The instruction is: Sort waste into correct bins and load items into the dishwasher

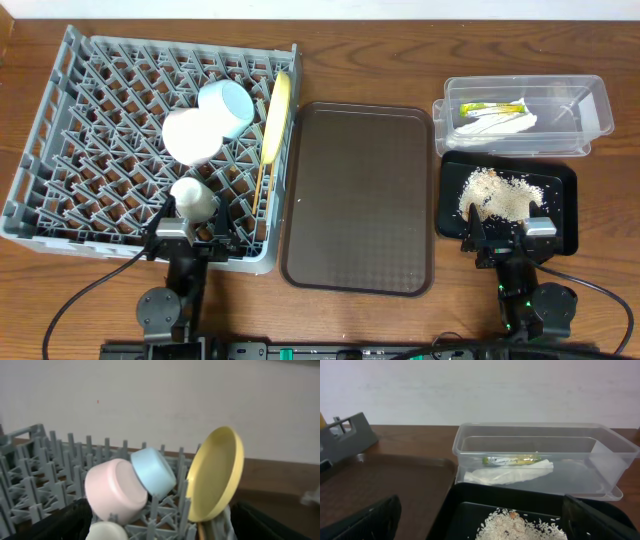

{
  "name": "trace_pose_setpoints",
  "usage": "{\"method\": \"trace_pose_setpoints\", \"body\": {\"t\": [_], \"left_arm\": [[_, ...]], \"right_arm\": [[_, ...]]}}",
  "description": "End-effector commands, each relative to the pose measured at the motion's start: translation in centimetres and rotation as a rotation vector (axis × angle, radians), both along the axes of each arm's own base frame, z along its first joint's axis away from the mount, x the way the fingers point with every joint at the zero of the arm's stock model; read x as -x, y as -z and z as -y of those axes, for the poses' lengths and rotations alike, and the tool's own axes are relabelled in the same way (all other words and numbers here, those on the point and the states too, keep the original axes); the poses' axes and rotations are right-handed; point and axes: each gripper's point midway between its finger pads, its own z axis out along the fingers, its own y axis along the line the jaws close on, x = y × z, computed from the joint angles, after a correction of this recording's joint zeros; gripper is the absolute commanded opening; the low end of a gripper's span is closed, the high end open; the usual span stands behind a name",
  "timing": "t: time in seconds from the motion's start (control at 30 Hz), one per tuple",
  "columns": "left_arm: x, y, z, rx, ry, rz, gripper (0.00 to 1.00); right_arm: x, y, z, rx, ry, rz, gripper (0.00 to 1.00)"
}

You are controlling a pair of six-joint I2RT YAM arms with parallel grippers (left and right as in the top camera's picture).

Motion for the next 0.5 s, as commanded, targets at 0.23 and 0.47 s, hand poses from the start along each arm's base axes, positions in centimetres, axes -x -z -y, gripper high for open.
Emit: {"method": "trace_pose_setpoints", "body": {"t": [0.23,0.47], "left_arm": [[0.2,4.5,-0.6,-0.048,-0.032,-0.171,0.91],[0.2,4.5,-0.6,-0.048,-0.032,-0.174,0.91]], "right_arm": [[0.0,0.1,-0.1,0.012,-0.003,-0.003,0.99],[0.0,0.1,-0.1,0.011,-0.003,-0.003,0.99]]}}
